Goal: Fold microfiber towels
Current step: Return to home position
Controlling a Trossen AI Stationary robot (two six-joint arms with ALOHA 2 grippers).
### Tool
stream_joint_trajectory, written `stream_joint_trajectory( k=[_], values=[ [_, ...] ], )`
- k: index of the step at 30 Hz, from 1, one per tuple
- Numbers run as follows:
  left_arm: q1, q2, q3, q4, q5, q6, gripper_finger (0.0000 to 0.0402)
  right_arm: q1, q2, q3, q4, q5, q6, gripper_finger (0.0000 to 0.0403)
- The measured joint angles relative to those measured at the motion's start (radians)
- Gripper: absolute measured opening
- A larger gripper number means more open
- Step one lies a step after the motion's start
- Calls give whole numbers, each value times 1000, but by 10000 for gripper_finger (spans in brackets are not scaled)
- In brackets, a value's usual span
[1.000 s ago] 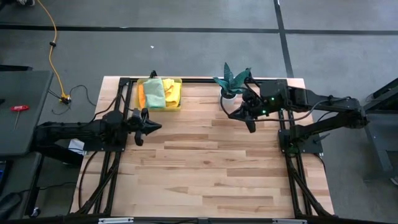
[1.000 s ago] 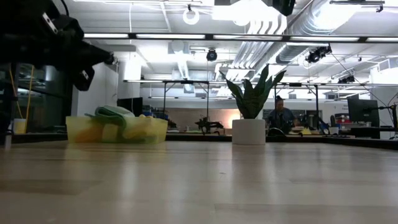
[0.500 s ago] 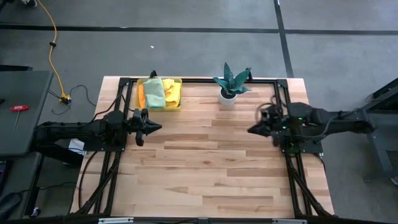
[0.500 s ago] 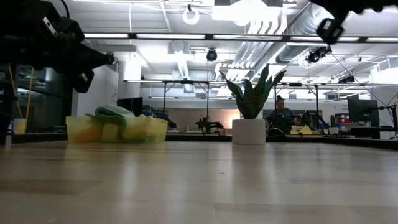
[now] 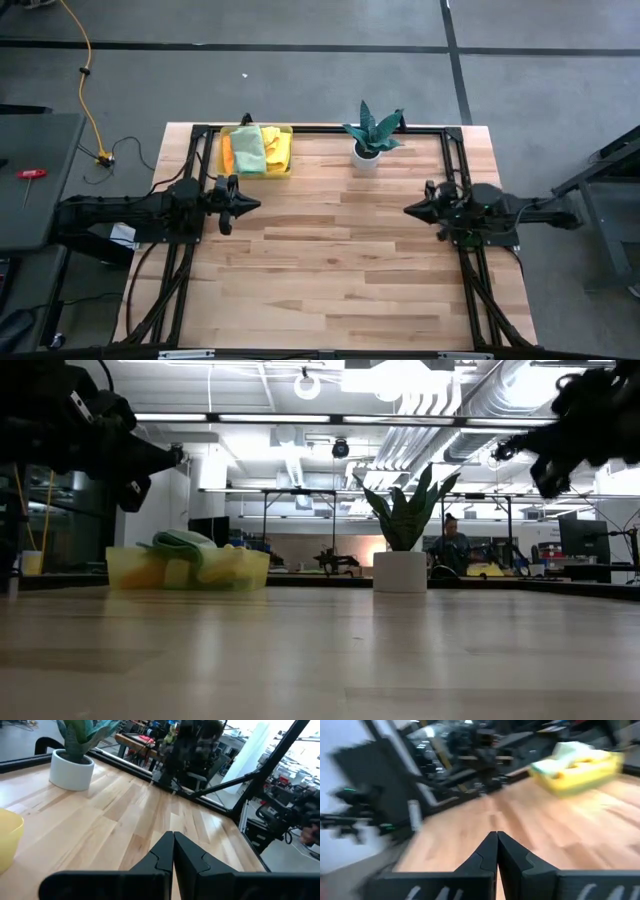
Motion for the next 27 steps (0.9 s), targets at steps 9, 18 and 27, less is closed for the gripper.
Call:
stream_joint_trajectory(
  k=[9,18,27],
  values=[
    [0,7,0,1,-2,0,0,-11,-4,-58,65,91,-119,0],
    [0,7,0,1,-5,0,0,-11,2,-58,62,76,-128,0],
    [-67,-67,-1,-16,-48,0,0,-6,-36,-57,72,74,-17,0]
  ],
)
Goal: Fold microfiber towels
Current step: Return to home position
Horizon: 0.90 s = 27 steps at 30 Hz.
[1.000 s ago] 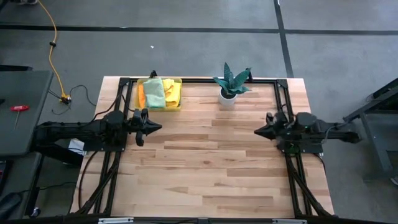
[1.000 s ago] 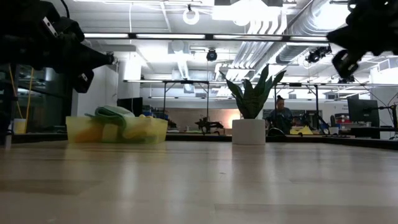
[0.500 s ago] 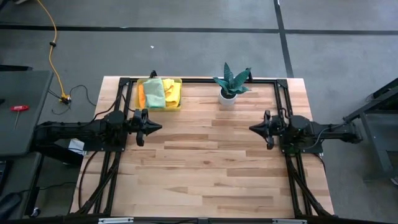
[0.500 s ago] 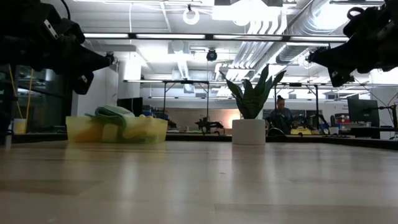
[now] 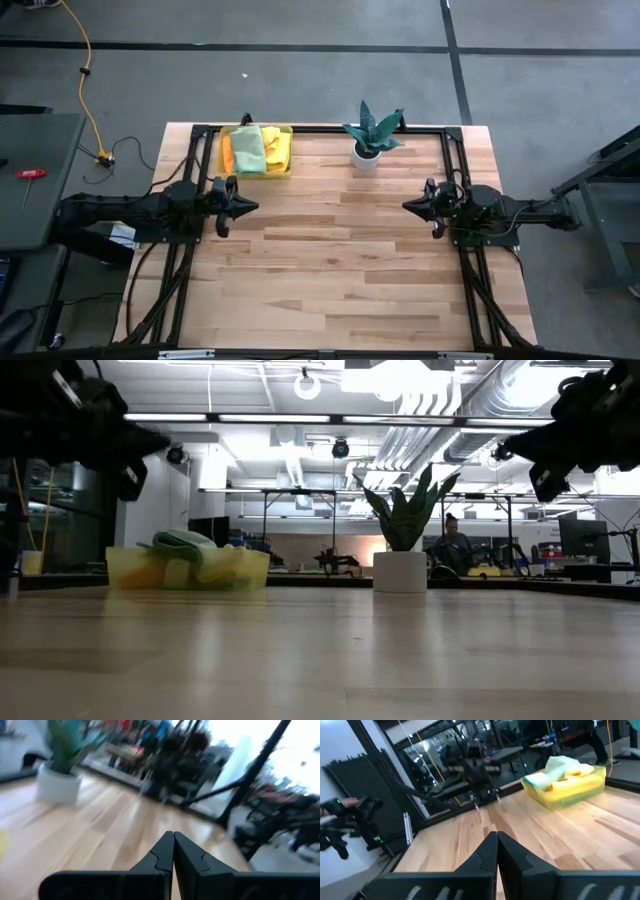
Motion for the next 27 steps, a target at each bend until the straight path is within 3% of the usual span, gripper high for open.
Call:
stream_joint_trajectory(
  k=[11,27],
  values=[
    [-94,-237,1,-2,-14,0,0,2,13,-3,-3,8,-7,0],
    [-115,-225,1,-4,-7,0,0,2,13,-2,-3,8,-8,0]
  ],
)
